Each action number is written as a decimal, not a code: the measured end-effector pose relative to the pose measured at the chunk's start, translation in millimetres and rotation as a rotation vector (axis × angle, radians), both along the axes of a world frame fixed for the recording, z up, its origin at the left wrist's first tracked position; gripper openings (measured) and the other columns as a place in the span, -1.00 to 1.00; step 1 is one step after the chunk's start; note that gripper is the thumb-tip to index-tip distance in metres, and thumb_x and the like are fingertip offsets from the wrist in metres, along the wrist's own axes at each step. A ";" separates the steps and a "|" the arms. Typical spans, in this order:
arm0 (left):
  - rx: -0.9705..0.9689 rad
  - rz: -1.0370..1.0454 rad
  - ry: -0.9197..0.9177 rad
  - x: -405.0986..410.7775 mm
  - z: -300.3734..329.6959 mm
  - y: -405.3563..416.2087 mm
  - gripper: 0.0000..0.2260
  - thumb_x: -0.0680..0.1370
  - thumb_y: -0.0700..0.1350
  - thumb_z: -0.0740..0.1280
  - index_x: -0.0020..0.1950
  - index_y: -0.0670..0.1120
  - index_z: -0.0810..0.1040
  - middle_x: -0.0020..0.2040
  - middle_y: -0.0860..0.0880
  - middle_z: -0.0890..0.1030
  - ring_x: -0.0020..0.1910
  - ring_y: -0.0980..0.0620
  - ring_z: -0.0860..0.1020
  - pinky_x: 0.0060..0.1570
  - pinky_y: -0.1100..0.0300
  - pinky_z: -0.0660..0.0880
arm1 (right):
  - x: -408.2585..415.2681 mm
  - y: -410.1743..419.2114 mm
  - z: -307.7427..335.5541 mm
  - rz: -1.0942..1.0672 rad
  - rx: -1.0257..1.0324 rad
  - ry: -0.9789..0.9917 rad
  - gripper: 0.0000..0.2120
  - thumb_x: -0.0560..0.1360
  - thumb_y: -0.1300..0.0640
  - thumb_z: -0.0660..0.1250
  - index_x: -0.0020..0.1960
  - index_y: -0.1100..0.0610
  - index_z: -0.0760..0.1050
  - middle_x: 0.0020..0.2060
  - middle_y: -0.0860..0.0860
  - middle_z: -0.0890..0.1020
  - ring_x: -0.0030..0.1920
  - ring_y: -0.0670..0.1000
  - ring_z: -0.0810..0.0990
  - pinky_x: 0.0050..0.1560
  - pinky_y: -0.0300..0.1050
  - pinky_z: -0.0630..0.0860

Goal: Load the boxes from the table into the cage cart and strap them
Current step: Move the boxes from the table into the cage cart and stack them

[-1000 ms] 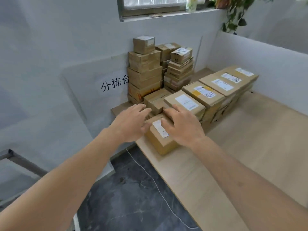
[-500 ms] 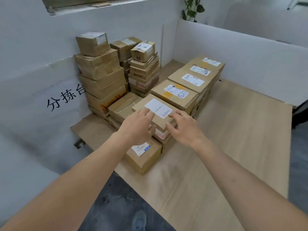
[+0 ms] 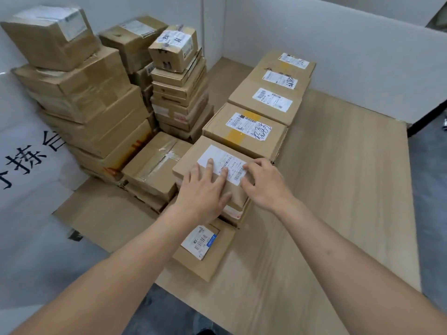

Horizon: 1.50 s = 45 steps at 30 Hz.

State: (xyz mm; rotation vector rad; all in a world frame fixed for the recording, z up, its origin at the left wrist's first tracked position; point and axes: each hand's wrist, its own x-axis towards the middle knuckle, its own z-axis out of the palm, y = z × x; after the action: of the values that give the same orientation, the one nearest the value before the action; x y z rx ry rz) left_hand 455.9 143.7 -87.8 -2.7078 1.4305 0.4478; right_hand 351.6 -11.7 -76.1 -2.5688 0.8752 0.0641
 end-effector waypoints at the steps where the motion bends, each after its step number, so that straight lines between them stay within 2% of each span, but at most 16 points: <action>1: -0.011 -0.008 -0.001 1.8 -1.8 1.2 -0.34 0.68 0.33 -0.03 0.70 0.12 -0.14 0.70 -0.18 -0.16 0.64 -0.37 -0.10 0.61 -0.25 -0.05 | 2.2 -1.0 -2.2 -0.011 -0.012 0.004 -0.56 0.63 -0.09 0.24 0.47 0.00 0.46 0.41 0.03 0.41 0.36 0.15 0.41 0.40 0.05 0.39; 5: -0.033 -0.068 0.001 8.6 -7.0 14.0 -0.36 0.68 0.33 -0.01 0.70 0.18 -0.14 0.70 -0.14 -0.17 0.64 -0.34 -0.15 0.60 -0.27 -0.07 | 3.2 2.4 -9.9 -0.037 -0.063 -0.001 -0.54 0.62 -0.15 0.25 0.49 -0.06 0.42 0.38 0.02 0.40 0.34 0.15 0.35 0.38 0.03 0.38; 9: -0.077 -0.090 0.042 12.1 -10.7 26.7 -0.42 0.68 0.31 0.01 0.68 0.25 -0.06 0.70 -0.10 -0.16 0.65 -0.29 -0.19 0.60 -0.29 -0.14 | -4.5 9.5 -12.5 -0.045 -0.092 -0.028 -0.54 0.56 -0.24 0.33 0.41 -0.12 0.44 0.21 0.02 0.38 0.20 0.13 0.40 0.27 0.05 0.46; 13: -0.103 -0.014 -0.009 -0.1 -9.9 37.6 -0.48 0.70 0.27 0.02 0.66 0.30 0.00 0.67 -0.23 -0.20 0.63 -0.35 -0.25 0.60 -0.26 -0.17 | -14.8 16.2 -10.5 -0.055 0.003 -0.047 -0.56 0.51 -0.29 0.40 0.29 -0.14 0.42 0.11 0.02 0.33 0.12 0.12 0.46 0.15 0.03 0.52; 16: -0.123 0.116 0.012 -11.9 -9.9 46.1 -0.47 0.72 0.20 0.06 0.68 0.18 0.04 0.64 -0.31 -0.24 0.63 -0.36 -0.26 0.61 -0.20 -0.09 | -23.2 25.8 -10.7 -0.056 0.044 -0.031 -0.51 0.48 -0.35 0.41 0.28 -0.17 0.38 0.10 0.01 0.34 0.13 0.12 0.48 0.10 0.01 0.52; 18: -0.159 0.184 0.032 -18.1 -11.8 52.6 -0.45 0.71 0.17 0.12 0.67 0.08 0.07 0.64 -0.31 -0.18 0.63 -0.38 -0.15 0.59 -0.21 0.10 | -30.6 32.7 -13.0 -0.032 0.075 -0.024 -0.42 0.48 -0.38 0.38 0.40 -0.23 0.31 0.11 0.02 0.35 0.15 0.15 0.50 0.12 0.04 0.52; 20: -0.202 0.236 0.080 -22.0 -12.8 59.8 -0.44 0.69 0.17 0.18 0.63 0.05 0.08 0.63 -0.26 -0.09 0.60 -0.34 0.09 0.47 -0.20 0.34 | -37.4 37.5 -15.3 0.000 0.107 -0.012 -0.35 0.49 -0.40 0.33 0.50 -0.31 0.19 0.13 0.03 0.37 0.16 0.18 0.51 0.16 0.08 0.52; 22: -0.207 0.307 0.186 -24.5 -13.7 66.7 -0.41 0.68 0.20 0.20 0.63 0.09 0.03 0.59 -0.20 0.03 0.43 -0.27 0.37 0.28 -0.16 0.51 | -41.9 40.2 -18.3 0.013 0.125 -0.005 -0.33 0.52 -0.40 0.29 0.55 -0.34 0.11 0.16 0.04 0.37 0.18 0.19 0.50 0.19 0.10 0.51; 24: -0.213 0.324 0.293 -27.1 -17.2 72.9 -0.31 0.66 0.24 0.21 0.66 0.13 -0.08 0.54 -0.15 0.18 0.26 -0.13 0.50 0.18 -0.02 0.55 | -44.6 43.1 -22.5 0.015 0.159 -0.027 -0.34 0.57 -0.35 0.26 0.58 -0.33 0.07 0.22 0.05 0.37 0.24 0.17 0.47 0.24 0.12 0.49; 26: -0.232 0.273 0.383 -30.4 -20.9 77.5 -0.21 0.65 0.25 0.25 0.69 0.12 -0.19 0.54 -0.10 0.25 0.35 -0.05 0.44 0.25 0.14 0.43 | -46.1 46.4 -26.5 0.018 0.255 -0.071 -0.34 0.60 -0.27 0.27 0.60 -0.31 0.03 0.33 0.05 0.36 0.31 0.13 0.45 0.33 0.10 0.47; 29: -0.274 0.247 0.457 -37.8 -21.8 82.9 -0.15 0.64 0.24 0.30 0.69 0.11 -0.23 0.58 -0.05 0.22 0.47 0.00 0.32 0.30 0.23 0.27 | -48.1 50.6 -28.9 0.034 0.311 -0.109 -0.30 0.62 -0.19 0.29 0.64 -0.25 0.02 0.43 0.02 0.39 0.34 0.06 0.44 0.35 0.05 0.44; 32: -0.335 0.237 0.496 -42.2 -18.1 85.5 -0.15 0.64 0.21 0.32 0.69 0.09 -0.21 0.59 -0.03 0.21 0.40 0.11 0.31 0.28 0.28 0.24 | -53.8 55.8 -24.8 0.039 0.319 -0.162 -0.30 0.63 -0.14 0.32 0.66 -0.18 0.05 0.44 0.02 0.42 0.37 0.01 0.40 0.37 -0.02 0.38; 35: -0.366 0.224 0.493 -43.4 -11.6 88.9 -0.17 0.65 0.19 0.32 0.70 0.09 -0.19 0.59 0.00 0.20 0.30 0.22 0.23 0.25 0.30 0.23 | -60.5 61.9 -18.2 0.046 0.328 -0.203 -0.29 0.64 -0.11 0.32 0.67 -0.16 0.03 0.44 0.00 0.41 0.28 -0.12 0.33 0.30 -0.13 0.32; 39: -0.430 0.255 0.537 -47.3 -3.6 96.7 -0.15 0.64 0.17 0.35 0.69 0.14 -0.20 0.63 0.01 0.11 0.44 0.15 0.24 0.40 0.21 0.28 | -67.3 67.9 -8.1 0.052 0.347 -0.240 -0.27 0.62 -0.15 0.34 0.65 -0.22 0.03 0.39 -0.02 0.38 0.25 -0.17 0.31 0.28 -0.19 0.27; 43: -0.494 0.272 0.464 -59.1 0.3 107.4 -0.12 0.61 0.19 0.37 0.68 0.16 -0.20 0.65 0.01 0.10 0.56 0.06 0.21 0.50 0.16 0.23 | -75.7 72.6 -0.2 0.106 0.359 -0.269 -0.25 0.59 -0.15 0.37 0.64 -0.28 0.03 0.36 -0.06 0.34 0.28 -0.14 0.33 0.29 -0.14 0.31; 45: -0.506 0.304 0.420 -70.1 1.3 114.5 -0.11 0.59 0.21 0.38 0.68 0.19 -0.20 0.65 0.02 0.11 0.56 0.03 0.22 0.55 0.01 0.29 | -80.2 75.5 2.1 0.147 0.371 -0.279 -0.25 0.59 -0.14 0.38 0.63 -0.30 0.03 0.36 -0.05 0.33 0.32 -0.11 0.33 0.32 -0.10 0.34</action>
State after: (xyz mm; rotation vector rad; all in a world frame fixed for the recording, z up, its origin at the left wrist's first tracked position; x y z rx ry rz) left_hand 385.7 258.2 -86.6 -3.4255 1.3605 0.8101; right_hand 271.4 63.8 -74.0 -2.2205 0.5147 -0.0806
